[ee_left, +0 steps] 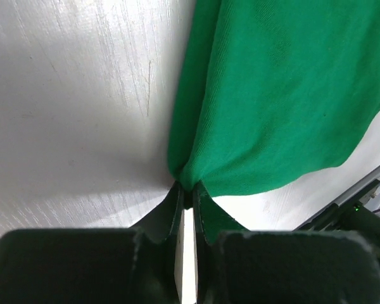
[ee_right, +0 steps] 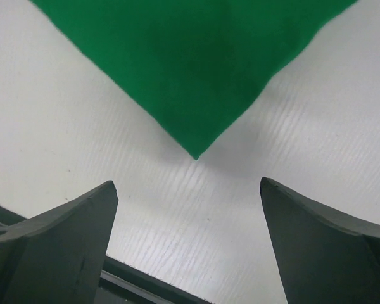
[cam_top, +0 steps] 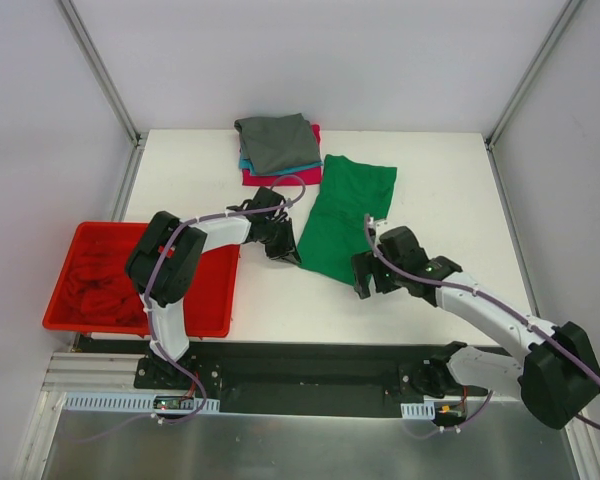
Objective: Fold and stack the t-shirts
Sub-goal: Grab one side of the 2/3 rectangular tshirt with both arms
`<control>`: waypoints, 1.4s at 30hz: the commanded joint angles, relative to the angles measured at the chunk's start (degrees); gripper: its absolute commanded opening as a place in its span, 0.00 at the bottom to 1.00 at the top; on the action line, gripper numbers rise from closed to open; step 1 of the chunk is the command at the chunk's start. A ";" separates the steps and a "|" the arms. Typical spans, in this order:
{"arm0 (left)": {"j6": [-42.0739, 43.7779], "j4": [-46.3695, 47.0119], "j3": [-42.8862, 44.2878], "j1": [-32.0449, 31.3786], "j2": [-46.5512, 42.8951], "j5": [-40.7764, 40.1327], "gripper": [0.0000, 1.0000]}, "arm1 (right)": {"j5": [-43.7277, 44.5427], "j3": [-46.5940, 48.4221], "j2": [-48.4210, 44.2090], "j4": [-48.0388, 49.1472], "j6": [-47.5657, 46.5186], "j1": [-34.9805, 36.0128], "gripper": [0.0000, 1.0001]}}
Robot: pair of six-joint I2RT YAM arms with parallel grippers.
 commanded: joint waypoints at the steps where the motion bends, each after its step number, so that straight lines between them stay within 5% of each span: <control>1: 1.89 -1.90 -0.44 0.09 1.58 -2.61 0.00 | 4.40 1.79 1.97 -0.84 -7.37 6.33 0.98; 4: 1.54 -1.81 -2.20 0.09 -0.27 -3.13 0.00 | 6.85 3.45 4.69 -0.48 -8.96 10.11 0.96; 11: 0.49 -1.81 -7.65 0.18 -4.49 -4.81 0.00 | 9.50 9.87 14.62 -3.39 -8.87 14.60 0.73; 42: 1.19 -2.34 -8.10 0.62 -5.64 -6.57 0.00 | 13.89 12.69 28.69 -6.21 -2.11 16.36 0.42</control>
